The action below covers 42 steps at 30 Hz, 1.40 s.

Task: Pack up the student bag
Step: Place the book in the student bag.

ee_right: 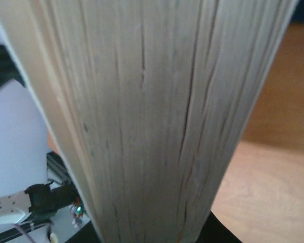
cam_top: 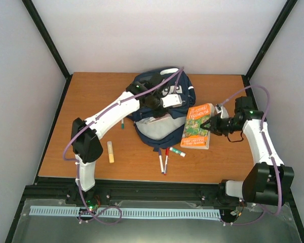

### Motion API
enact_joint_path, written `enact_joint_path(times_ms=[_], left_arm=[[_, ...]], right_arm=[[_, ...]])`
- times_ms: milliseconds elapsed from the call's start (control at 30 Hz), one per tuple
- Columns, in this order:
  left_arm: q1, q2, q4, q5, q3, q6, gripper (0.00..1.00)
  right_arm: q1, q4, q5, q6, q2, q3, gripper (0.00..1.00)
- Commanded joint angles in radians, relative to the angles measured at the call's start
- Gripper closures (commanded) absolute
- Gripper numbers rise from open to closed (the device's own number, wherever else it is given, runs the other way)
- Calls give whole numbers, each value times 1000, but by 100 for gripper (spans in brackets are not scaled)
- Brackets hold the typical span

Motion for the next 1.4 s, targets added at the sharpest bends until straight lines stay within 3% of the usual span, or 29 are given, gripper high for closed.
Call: enact_joint_path(times_ms=[0, 167, 433, 767, 967, 1167, 1300, 1367], left_arm=[[9, -4, 27, 6, 111, -51, 99], [11, 13, 27, 1, 136, -62, 99], [27, 52, -27, 24, 225, -84, 99], [39, 37, -98, 25, 256, -87, 99], [40, 23, -98, 25, 231, -90, 99], [42, 21, -104, 22, 238, -81, 99], [45, 19, -107, 23, 234, -80, 99], [46, 22, -107, 22, 234, -80, 99]], right_arm=[[-5, -71, -113, 17, -31, -75, 97], [8, 2, -245, 9, 1, -178, 97], [130, 299, -404, 147, 71, -250, 97], [205, 364, -476, 79, 397, -76, 97], [268, 428, -485, 130, 537, 70, 97], [275, 518, -392, 229, 636, 142, 97], [276, 457, -349, 186, 719, 227, 87], [277, 440, -322, 167, 734, 241, 75]])
